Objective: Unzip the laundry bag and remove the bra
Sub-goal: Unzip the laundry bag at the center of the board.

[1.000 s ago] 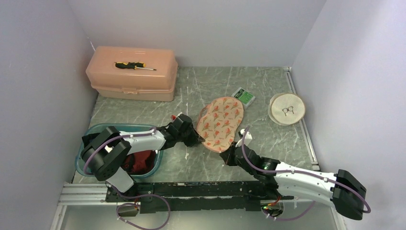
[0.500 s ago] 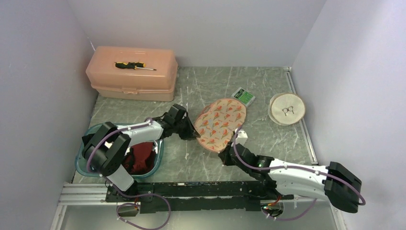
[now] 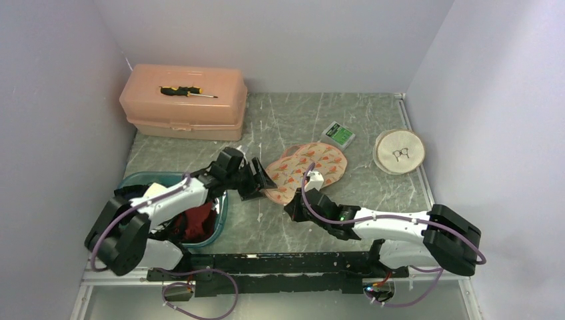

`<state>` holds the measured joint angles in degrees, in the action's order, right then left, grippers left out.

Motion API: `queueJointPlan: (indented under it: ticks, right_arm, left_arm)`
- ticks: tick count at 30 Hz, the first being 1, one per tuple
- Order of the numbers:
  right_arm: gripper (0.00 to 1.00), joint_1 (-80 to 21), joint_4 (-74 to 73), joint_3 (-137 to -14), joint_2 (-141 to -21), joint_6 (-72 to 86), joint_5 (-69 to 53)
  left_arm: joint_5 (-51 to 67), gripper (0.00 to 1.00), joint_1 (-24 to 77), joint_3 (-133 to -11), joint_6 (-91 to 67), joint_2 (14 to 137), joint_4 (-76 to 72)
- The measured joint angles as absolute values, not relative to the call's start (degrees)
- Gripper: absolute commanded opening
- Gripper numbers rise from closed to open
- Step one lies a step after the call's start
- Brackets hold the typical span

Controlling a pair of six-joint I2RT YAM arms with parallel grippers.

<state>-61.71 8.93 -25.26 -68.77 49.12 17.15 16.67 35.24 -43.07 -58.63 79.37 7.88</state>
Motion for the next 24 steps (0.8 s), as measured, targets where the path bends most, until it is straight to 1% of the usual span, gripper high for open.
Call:
queueJointPlan:
  ticks: [2,5,11,14,18,24]
  right_arm:
    - [0.00,-61.7,9.7,-25.4,-69.4,49.3,17.0]
    - [0.00,-61.7,9.7,-25.4,-70.2,49.7,16.7]
    - [0.00,-61.7,9.7,-25.4,-70.3,50.2,16.4]
    - [0.00,-61.7,9.5,-25.4,-69.8,50.2,16.5]
    - [0.00,-61.7,9.4,-25.4,-68.9,50.4,16.5]
    - [0.00,-61.7,7.9,-25.4,-67.1,50.4,16.6]
  left_arm:
    - [16.7,0.75,36.2,-39.7,-61.1,75.7,6.7]
    - [16.6,0.76,38.9,-37.4,-64.4,75.0,5.5]
    - [17.2,0.76,42.4,-37.5,-69.2,81.7,0.9]
    - [17.0,0.74,42.6,-38.6,-70.4,85.4,0.4]
    - [16.1,0.66,42.6,-40.7,-71.7,88.6,1.3]
    - [13.3,0.52,42.6,-41.4,-73.0,89.0,2.2]
